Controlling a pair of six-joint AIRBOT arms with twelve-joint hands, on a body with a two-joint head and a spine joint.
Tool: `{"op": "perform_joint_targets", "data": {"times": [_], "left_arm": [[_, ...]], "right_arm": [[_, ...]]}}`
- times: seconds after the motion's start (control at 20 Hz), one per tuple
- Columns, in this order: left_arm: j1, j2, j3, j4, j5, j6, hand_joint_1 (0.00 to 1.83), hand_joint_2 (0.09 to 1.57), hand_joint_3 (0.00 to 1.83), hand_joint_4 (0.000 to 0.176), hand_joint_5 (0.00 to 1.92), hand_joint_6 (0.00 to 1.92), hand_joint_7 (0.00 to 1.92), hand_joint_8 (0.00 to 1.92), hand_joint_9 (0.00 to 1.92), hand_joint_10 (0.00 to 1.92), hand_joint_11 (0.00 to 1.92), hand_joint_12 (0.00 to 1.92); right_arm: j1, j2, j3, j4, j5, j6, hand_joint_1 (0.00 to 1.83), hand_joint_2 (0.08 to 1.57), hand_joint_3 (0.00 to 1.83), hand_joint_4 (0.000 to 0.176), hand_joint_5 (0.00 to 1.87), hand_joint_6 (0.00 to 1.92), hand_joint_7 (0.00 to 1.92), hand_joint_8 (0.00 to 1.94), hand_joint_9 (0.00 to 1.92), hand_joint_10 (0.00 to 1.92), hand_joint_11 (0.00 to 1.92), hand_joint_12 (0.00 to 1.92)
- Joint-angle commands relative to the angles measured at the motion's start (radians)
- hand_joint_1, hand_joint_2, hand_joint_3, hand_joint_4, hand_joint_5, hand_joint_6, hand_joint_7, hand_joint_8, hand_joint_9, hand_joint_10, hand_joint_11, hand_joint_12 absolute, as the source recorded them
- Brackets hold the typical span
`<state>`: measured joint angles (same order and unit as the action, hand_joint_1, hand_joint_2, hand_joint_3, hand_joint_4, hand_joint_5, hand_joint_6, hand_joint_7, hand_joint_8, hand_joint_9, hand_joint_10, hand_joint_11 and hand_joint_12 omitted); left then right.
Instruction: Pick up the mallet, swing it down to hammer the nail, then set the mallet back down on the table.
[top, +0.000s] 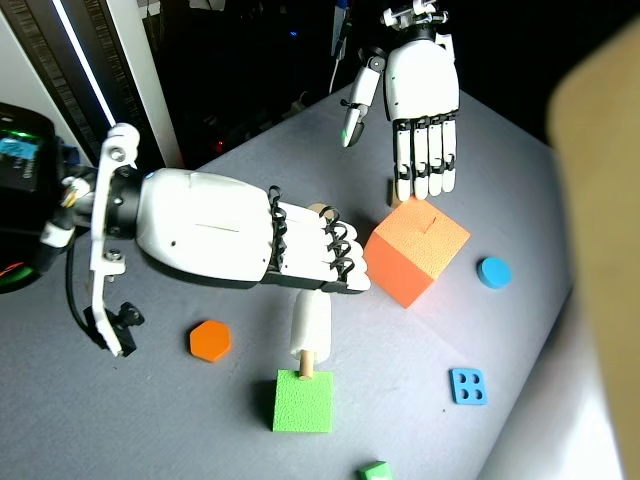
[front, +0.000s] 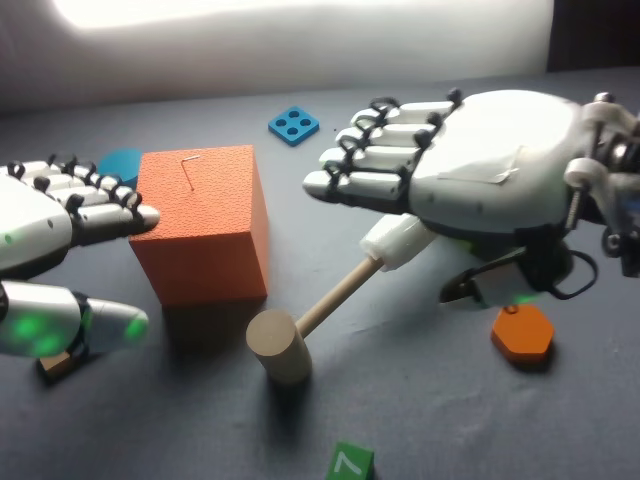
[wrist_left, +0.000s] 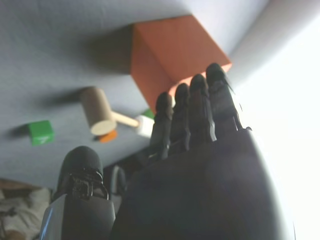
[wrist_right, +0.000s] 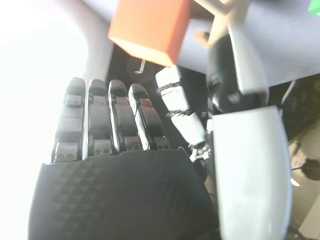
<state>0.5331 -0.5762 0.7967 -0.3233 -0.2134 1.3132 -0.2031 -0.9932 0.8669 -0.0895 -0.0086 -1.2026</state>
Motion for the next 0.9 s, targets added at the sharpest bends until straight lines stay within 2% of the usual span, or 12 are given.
{"op": "perform_joint_targets", "data": {"times": [0.0, 0.25, 0.3, 0.4, 0.45, 0.6, 0.85], "left_arm": [[-0.004, 0.001, 0.005, 0.007, -0.137, -0.005, 0.0, 1.23, 0.0, 0.0, 0.1, 0.0, 0.05, 0.0, 0.03, 0.0, 0.02, 0.1], [0.015, -0.006, 0.013, 0.034, -0.181, -0.049, 0.0, 1.23, 0.0, 0.0, 0.1, 0.0, 0.06, 0.0, 0.04, 0.01, 0.03, 0.11], [0.041, -0.017, 0.021, 0.075, -0.214, -0.109, 0.0, 1.24, 0.0, 0.0, 0.1, 0.0, 0.06, 0.0, 0.04, 0.01, 0.03, 0.11], [0.091, -0.032, 0.027, 0.102, -0.278, -0.165, 0.0, 1.22, 0.0, 0.0, 0.08, 0.0, 0.04, 0.0, 0.02, 0.0, 0.0, 0.1], [0.144, -0.058, 0.042, 0.138, -0.336, -0.224, 0.0, 1.22, 0.0, 0.0, 0.07, 0.0, 0.03, 0.0, 0.02, 0.0, 0.0, 0.1], [0.152, -0.07, 0.054, 0.17, -0.344, -0.253, 0.0, 1.23, 0.0, 0.0, 0.07, 0.0, 0.01, 0.0, 0.01, 0.0, 0.0, 0.1], [0.161, -0.087, 0.07, 0.174, -0.353, -0.256, 0.0, 1.23, 0.0, 0.0, 0.1, 0.0, 0.05, 0.0, 0.05, 0.0, 0.03, 0.13]], "right_arm": [[0.019, -0.003, 0.008, 0.001, 0.08, -0.006, 0.99, 1.05, 0.0, 0.0, 0.0, 0.0, 0.0, 0.0, 0.0, 0.0, 0.0, 0.0], [0.043, -0.059, 0.063, 0.001, -0.006, -0.007, 1.12, 1.01, 0.0, 0.0, 0.03, 0.01, 0.0, 0.0, 0.0, 0.0, 0.0, 0.0], [0.051, -0.071, 0.081, 0.001, -0.021, -0.007, 1.1, 1.02, 0.0, 0.0, 0.03, 0.01, 0.0, 0.0, 0.0, 0.0, 0.0, 0.0], [0.057, -0.098, 0.118, 0.001, -0.045, -0.007, 1.11, 1.04, 0.0, 0.0, 0.0, 0.0, 0.0, 0.0, 0.0, 0.0, 0.0, 0.0], [0.06, -0.155, 0.178, 0.001, -0.083, 0.007, 1.14, 1.03, 0.0, 0.0, 0.0, 0.0, 0.0, 0.0, 0.0, 0.0, 0.0, 0.0], [0.071, -0.2, 0.231, 0.001, -0.127, 0.043, 1.16, 1.04, 0.0, 0.0, 0.0, 0.0, 0.0, 0.0, 0.0, 0.0, 0.0, 0.0], [0.094, -0.25, 0.303, -0.002, -0.19, 0.106, 1.22, 1.02, 0.0, 0.0, 0.0, 0.0, 0.0, 0.0, 0.0, 0.0, 0.0, 0.0]]}}
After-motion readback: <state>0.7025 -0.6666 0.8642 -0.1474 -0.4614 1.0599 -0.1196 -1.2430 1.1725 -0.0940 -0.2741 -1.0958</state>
